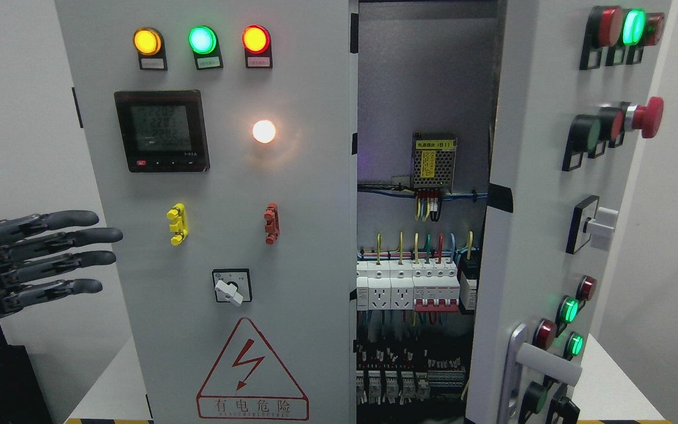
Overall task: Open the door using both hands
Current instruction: 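Reach the left hand toward the gap between the two cabinet doors, then push the left hand into the gap, swinging the push-button door outward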
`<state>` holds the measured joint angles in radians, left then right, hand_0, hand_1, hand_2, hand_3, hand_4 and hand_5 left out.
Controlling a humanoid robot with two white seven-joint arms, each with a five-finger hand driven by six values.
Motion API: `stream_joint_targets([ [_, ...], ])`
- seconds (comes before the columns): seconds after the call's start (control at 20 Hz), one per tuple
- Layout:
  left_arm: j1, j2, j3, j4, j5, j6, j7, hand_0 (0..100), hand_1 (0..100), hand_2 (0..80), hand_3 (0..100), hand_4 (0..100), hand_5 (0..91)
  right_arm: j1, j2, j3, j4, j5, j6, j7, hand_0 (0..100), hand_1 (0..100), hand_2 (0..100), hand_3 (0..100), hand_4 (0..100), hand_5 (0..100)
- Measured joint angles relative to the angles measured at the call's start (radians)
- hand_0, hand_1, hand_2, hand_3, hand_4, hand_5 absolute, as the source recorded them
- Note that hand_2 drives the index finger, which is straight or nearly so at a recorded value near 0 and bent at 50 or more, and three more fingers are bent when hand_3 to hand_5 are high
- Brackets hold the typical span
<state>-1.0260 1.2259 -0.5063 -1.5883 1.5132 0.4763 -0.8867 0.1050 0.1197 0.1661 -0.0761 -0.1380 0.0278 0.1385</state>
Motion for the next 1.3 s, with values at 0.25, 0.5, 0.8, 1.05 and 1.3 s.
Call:
stream_joint_targets([
  [0.25, -0.217, -0.123, -0.199, 0.079, -0.026, 0.033, 0.0, 0, 0, 0.0, 0, 3, 0.0, 0.0, 0.0, 0.0, 0.0, 0.0, 0.0, 0.0, 0, 0, 0, 0, 0, 0],
  [0.5, -0.383, -0.224, -0.38, 0.129, -0.012, 0.014, 0.001, 0, 0, 0.0, 0, 3, 0.0, 0.0, 0.0, 0.0, 0.0, 0.0, 0.0, -0.001, 0, 0, 0, 0, 0, 0],
  [0.8, -0.497, -0.334, -0.546, 0.165, 0.027, -0.116, 0.001, 0, 0, 0.0, 0, 3, 0.0, 0.0, 0.0, 0.0, 0.0, 0.0, 0.0, -0.001, 0, 0, 0, 0, 0, 0],
  [1.05, -0.54, -0.418, -0.638, 0.185, 0.066, -0.164, 0.049, 0, 0, 0.0, 0, 3, 0.0, 0.0, 0.0, 0.0, 0.0, 0.0, 0.001, -0.001, 0, 0, 0, 0, 0, 0],
  [1.3, -0.568, -0.495, -0.698, 0.198, 0.125, -0.183, 0.149, 0, 0, 0.0, 0, 3, 0.0, 0.0, 0.0, 0.0, 0.0, 0.0, 0.001, -0.001, 0, 0, 0, 0, 0, 0],
])
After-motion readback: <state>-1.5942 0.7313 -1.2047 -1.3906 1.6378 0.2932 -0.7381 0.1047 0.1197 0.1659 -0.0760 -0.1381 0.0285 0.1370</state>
